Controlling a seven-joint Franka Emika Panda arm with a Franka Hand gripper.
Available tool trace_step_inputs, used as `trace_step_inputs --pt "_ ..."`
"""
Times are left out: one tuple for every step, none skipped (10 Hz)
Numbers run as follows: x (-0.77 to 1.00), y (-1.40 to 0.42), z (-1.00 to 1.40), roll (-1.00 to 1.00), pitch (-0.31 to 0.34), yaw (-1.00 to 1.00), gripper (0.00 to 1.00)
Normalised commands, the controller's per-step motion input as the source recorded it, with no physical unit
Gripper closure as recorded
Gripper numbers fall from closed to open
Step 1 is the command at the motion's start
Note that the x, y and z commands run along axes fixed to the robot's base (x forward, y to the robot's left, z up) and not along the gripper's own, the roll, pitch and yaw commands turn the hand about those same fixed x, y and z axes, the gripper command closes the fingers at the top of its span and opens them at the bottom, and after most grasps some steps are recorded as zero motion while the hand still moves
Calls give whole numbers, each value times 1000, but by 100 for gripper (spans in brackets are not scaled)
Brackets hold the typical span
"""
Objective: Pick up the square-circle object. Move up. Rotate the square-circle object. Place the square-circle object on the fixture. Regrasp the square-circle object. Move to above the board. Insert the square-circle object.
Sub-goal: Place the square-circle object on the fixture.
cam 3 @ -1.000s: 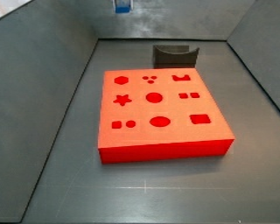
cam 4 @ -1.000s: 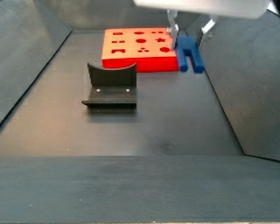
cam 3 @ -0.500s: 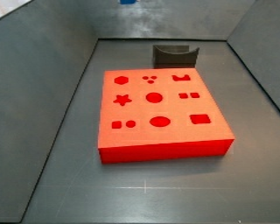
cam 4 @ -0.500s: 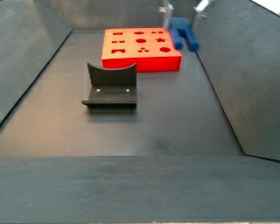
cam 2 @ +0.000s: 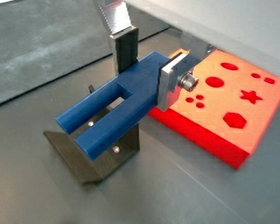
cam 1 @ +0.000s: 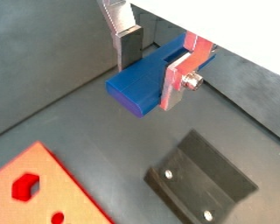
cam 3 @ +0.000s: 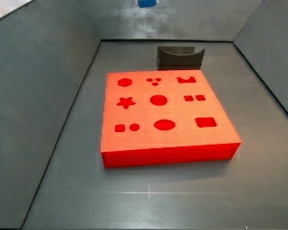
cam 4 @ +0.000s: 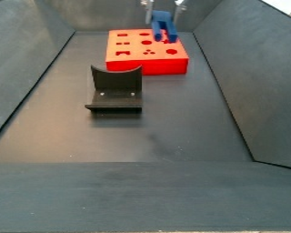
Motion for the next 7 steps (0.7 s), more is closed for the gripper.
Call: trace_step_inputs --pt "931 -141 -31 -57 17 43 100" --pt "777 -70 -24 -61 31 36 100" --pt "625 -25 -19 -65 47 34 100" --pt "515 -15 -17 -68 61 35 100" --pt "410 -12 -10 -67 74 31 100" --pt "308 -8 -11 -66 88 29 100" --pt "183 -6 -7 -67 105 27 100"
